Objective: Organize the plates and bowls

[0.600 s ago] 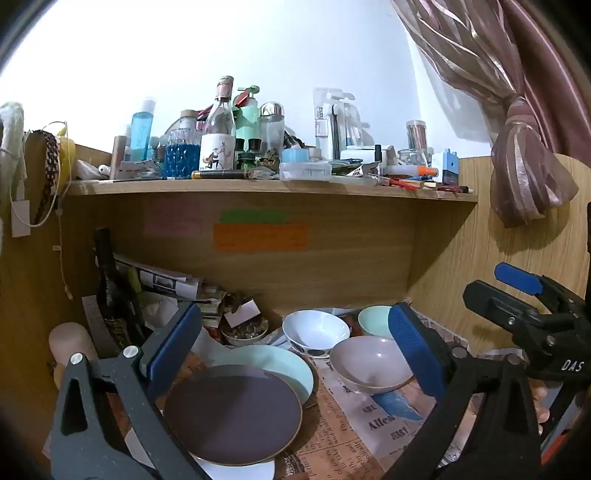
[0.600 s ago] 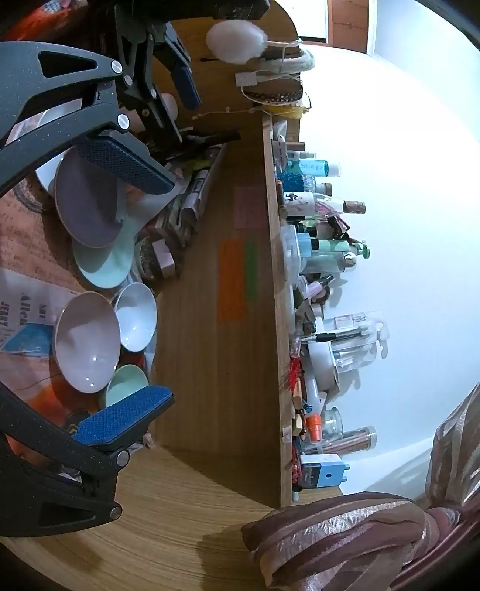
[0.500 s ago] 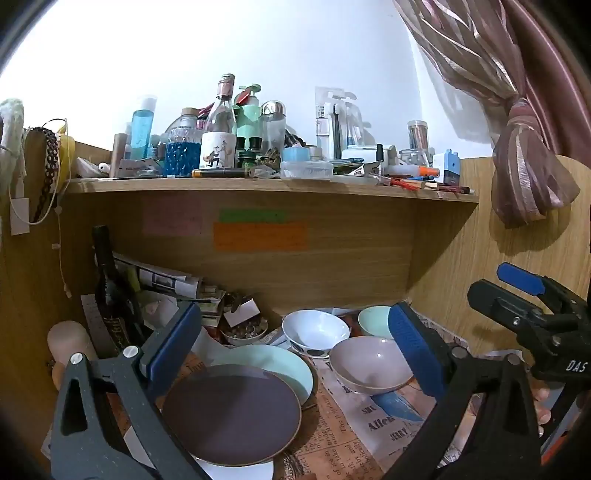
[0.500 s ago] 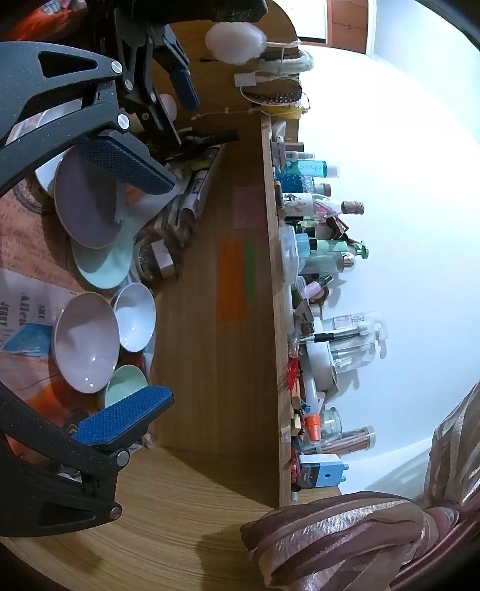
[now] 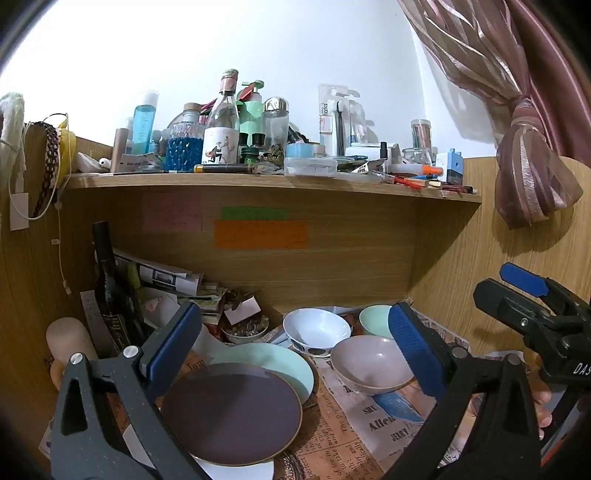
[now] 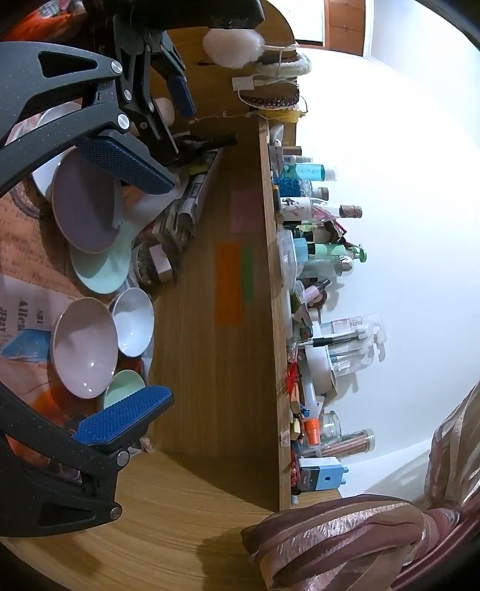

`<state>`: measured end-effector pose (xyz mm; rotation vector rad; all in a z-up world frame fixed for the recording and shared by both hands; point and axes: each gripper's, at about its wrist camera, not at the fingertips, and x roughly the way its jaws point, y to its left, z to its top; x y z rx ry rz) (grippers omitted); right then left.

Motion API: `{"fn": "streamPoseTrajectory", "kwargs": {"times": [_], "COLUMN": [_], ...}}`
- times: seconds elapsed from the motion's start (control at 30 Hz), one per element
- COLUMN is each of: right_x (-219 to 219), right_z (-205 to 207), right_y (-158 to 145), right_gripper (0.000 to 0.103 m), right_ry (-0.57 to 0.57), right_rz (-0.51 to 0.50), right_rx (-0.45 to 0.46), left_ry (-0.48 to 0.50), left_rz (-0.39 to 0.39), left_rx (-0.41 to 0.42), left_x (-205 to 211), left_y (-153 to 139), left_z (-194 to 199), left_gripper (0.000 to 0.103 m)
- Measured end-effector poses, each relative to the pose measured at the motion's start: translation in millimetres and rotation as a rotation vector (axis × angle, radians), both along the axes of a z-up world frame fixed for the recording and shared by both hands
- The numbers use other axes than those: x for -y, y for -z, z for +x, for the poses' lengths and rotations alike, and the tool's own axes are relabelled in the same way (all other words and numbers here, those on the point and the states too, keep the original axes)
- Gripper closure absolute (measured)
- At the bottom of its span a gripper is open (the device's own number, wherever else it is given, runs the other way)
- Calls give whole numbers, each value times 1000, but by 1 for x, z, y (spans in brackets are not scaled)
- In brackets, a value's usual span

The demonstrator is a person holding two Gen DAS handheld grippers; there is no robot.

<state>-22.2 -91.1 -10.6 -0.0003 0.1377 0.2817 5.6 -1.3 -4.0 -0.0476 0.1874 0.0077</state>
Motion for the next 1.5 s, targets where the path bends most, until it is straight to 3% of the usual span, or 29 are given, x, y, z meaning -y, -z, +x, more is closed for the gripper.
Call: {"fn": "streamPoseTrajectory", "kwargs": {"times": [1.5], "right_x": [-3], "right_z": [5], "right_y": [7], "right_gripper": [0], "right_ry": [-14], "right_rz": [13], "right_rx": [-11], "left_ry": [-2], "left_rz": [11], "left_rx": [8], "left_x": [-3], "left_y": [0], "left_z": [2], "left_gripper": [0]}}
